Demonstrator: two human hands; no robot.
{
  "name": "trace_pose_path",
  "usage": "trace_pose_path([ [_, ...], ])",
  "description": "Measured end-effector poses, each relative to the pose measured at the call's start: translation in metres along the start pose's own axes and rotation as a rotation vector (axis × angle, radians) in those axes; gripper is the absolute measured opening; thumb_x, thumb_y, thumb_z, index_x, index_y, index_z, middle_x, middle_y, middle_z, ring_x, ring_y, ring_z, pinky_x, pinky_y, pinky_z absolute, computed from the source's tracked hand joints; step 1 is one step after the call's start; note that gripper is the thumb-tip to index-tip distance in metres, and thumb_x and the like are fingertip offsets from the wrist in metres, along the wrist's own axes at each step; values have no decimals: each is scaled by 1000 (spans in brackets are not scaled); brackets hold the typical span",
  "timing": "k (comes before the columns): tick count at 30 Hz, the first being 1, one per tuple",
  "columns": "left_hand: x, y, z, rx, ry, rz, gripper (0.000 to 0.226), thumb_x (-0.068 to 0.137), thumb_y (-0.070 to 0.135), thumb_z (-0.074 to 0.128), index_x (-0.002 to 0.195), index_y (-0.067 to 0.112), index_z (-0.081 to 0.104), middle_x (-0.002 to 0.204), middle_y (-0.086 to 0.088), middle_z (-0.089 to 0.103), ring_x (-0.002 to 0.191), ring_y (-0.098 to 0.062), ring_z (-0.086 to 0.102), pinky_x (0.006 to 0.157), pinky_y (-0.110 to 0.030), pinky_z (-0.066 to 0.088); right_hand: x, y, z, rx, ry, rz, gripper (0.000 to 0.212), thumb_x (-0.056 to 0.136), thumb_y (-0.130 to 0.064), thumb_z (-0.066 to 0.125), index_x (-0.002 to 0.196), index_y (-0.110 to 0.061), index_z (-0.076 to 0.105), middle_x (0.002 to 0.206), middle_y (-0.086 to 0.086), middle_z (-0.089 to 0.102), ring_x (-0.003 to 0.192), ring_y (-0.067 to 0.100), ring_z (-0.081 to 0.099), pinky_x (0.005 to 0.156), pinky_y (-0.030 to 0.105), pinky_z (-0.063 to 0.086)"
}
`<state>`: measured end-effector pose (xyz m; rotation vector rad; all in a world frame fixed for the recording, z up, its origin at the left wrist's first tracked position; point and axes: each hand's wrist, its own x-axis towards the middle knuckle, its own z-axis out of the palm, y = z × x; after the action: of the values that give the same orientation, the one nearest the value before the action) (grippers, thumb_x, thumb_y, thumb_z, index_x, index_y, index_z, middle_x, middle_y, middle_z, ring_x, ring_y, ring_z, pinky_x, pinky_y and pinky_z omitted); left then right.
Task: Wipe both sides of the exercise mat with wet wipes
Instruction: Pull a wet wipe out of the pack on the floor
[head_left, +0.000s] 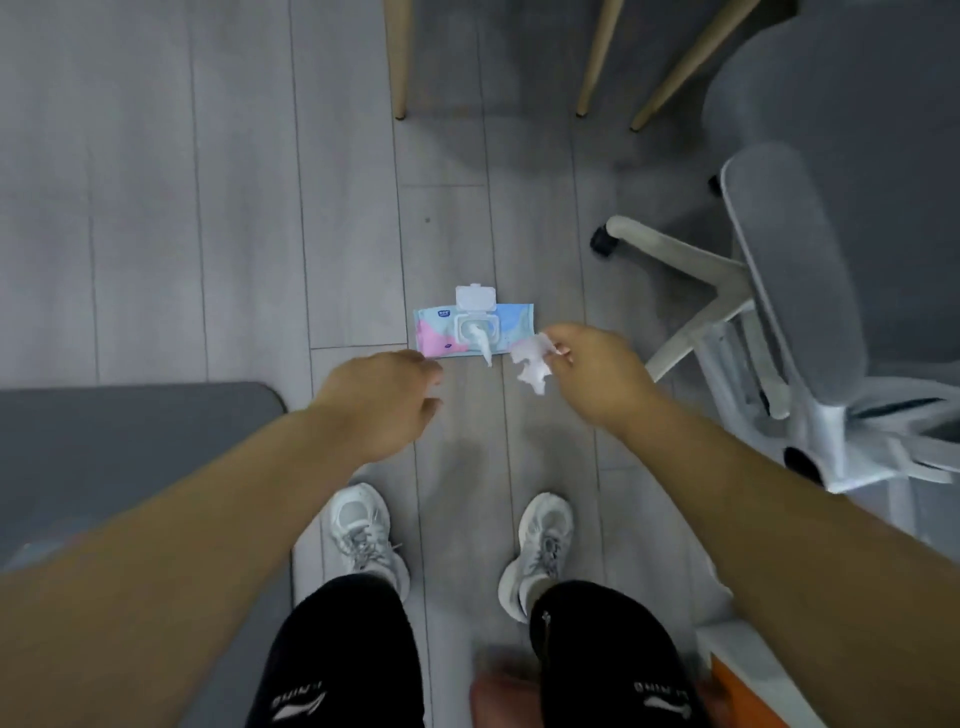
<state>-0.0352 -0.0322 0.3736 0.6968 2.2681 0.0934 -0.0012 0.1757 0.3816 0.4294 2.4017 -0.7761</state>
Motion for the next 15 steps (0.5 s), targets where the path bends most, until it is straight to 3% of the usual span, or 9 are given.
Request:
trace_pose_path([
  [4, -92, 4, -65, -419, 153, -88, 34, 94, 38, 49, 123, 21, 56, 123, 5, 57, 111, -16, 54, 92, -32, 44, -67, -81, -55, 141, -21, -62, 19, 92, -14, 46, 92, -6, 63, 86, 7, 66, 73, 24, 56, 57, 22, 42],
  [6, -134, 7, -94, -626, 220, -103, 36, 91, 38, 56, 124, 22, 56, 122, 7, 56, 109, -12, 53, 91, -26, 42, -98, -122, -77, 153, -56, -120, 14, 91, -9, 50, 93, -7, 63, 83, -5, 62, 77, 21, 54, 62, 22, 42],
  [8, -170, 11, -120, -801, 248, -95, 33, 88, 38, 62, 119, 28, 57, 117, 11, 54, 107, -7, 51, 88, -22, 40, -128, -161, -95, 184, -85, -180, 12, 90, -10, 54, 97, -11, 64, 91, -3, 65, 85, 18, 59, 76, 27, 46],
  [10, -201, 12, -145, -925, 273, -60, 18, 85, 34, 66, 100, 38, 58, 106, 16, 55, 96, 1, 51, 80, -15, 38, -153, -197, -108, 268, -97, -237, 11, 88, -10, 59, 94, -18, 64, 96, 0, 68, 90, 15, 63, 81, 27, 49],
  [12, -226, 6, -163, -967, 340, -29, 12, 84, 29, 68, 85, 38, 60, 94, 18, 61, 86, 5, 55, 71, -9, 39, -173, -229, -118, 327, -76, -268, 11, 86, -9, 63, 89, -20, 64, 90, 1, 70, 88, 18, 66, 80, 30, 52],
  [15, -256, -11, -183, -1029, 479, -109, 7, 87, 29, 66, 84, 24, 71, 82, 6, 68, 77, -9, 62, 72, -22, 47, -187, -268, -128, 329, 40, -302, 13, 85, -12, 64, 77, -23, 63, 78, -2, 70, 78, 19, 67, 78, 36, 54],
])
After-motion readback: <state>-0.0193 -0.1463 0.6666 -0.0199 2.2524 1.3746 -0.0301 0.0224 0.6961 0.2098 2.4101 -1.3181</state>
